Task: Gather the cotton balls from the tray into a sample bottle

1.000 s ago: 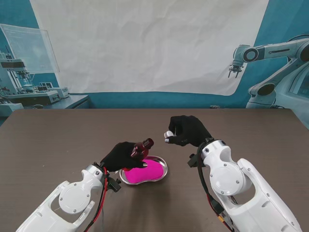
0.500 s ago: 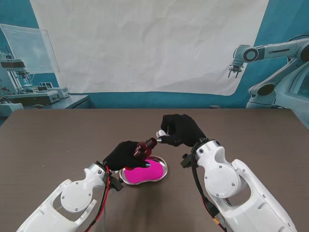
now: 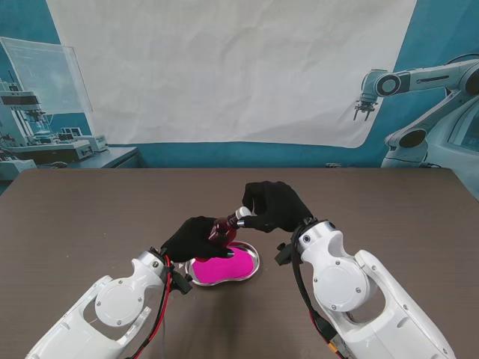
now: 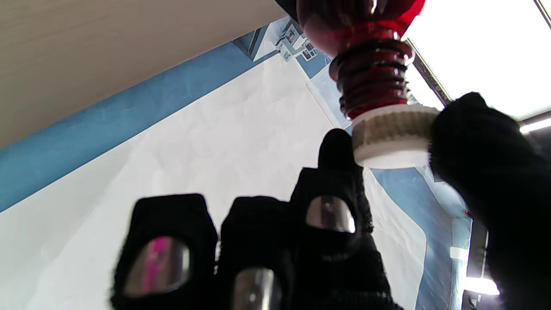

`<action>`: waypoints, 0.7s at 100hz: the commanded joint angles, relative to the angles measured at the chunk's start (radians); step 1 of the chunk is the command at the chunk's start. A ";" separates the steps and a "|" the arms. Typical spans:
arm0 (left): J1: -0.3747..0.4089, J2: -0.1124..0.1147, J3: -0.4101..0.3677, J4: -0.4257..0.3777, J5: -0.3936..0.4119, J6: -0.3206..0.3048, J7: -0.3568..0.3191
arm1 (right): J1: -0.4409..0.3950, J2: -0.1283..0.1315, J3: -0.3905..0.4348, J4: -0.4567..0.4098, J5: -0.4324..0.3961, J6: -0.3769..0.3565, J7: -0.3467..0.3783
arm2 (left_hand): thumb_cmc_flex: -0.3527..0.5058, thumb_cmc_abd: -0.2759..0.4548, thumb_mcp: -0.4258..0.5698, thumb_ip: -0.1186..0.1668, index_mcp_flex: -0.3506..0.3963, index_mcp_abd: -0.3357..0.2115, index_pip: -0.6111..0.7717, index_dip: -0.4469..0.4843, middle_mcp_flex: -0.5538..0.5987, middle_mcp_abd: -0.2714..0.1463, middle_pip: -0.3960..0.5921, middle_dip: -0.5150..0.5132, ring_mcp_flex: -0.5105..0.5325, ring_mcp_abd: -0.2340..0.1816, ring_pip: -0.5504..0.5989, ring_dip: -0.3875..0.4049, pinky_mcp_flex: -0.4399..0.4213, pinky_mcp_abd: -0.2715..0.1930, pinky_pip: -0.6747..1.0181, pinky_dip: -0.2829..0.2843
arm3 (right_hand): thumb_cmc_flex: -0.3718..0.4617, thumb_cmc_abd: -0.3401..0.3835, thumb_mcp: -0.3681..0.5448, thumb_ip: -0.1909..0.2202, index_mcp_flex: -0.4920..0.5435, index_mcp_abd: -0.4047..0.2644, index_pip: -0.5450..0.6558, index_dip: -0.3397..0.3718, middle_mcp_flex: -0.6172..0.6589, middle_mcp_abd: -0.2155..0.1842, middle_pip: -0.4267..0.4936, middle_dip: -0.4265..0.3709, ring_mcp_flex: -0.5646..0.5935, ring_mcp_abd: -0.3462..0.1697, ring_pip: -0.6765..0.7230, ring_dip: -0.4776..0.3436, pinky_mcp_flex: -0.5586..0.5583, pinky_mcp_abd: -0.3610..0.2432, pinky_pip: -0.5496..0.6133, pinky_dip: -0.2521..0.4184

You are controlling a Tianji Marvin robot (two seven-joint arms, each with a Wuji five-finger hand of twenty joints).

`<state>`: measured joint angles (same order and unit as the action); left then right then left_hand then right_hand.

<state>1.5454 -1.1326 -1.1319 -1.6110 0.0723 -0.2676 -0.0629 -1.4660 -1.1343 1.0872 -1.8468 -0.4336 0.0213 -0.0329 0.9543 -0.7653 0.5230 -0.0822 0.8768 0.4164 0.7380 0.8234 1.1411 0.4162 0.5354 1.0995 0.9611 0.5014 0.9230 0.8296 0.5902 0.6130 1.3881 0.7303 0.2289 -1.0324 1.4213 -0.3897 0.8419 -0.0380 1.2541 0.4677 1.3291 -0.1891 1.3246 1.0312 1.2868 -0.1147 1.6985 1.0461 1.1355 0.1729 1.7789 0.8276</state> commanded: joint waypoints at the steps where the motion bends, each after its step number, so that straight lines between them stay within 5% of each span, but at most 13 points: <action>1: -0.001 -0.005 0.000 0.000 -0.004 -0.003 -0.020 | -0.002 -0.005 -0.009 0.007 -0.006 -0.005 0.010 | 0.277 0.468 0.343 0.017 0.159 -0.145 0.171 0.020 0.055 -0.034 0.009 0.009 0.024 0.022 0.061 0.025 -0.010 -0.089 0.092 0.041 | 0.128 0.010 0.142 0.105 0.092 -0.028 0.089 0.011 0.078 -0.031 0.021 0.010 0.032 -0.041 0.103 0.018 0.039 0.023 0.147 -0.006; 70: 0.001 -0.005 0.000 0.001 -0.004 -0.004 -0.019 | 0.014 -0.010 -0.036 0.039 -0.018 -0.007 -0.013 | 0.278 0.466 0.343 0.017 0.157 -0.144 0.171 0.019 0.052 -0.034 0.010 0.010 0.024 0.023 0.061 0.025 -0.010 -0.089 0.092 0.041 | 0.130 0.004 0.140 0.095 0.094 -0.029 0.081 0.018 0.078 -0.030 0.017 0.011 0.032 -0.039 0.103 0.018 0.040 0.022 0.147 -0.006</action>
<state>1.5440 -1.1323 -1.1291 -1.6058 0.0712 -0.2711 -0.0632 -1.4521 -1.1373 1.0596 -1.8157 -0.4480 0.0182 -0.0591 0.9543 -0.7653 0.5230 -0.0822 0.8768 0.4151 0.7380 0.8234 1.1411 0.4162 0.5354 1.0995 0.9609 0.5014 0.9230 0.8297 0.5893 0.6130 1.3881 0.7303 0.2369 -1.0466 1.4213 -0.3896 0.8525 -0.0328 1.2487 0.4677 1.3384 -0.1835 1.3161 1.0312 1.2868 -0.1114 1.6986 1.0461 1.1377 0.1733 1.7790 0.8276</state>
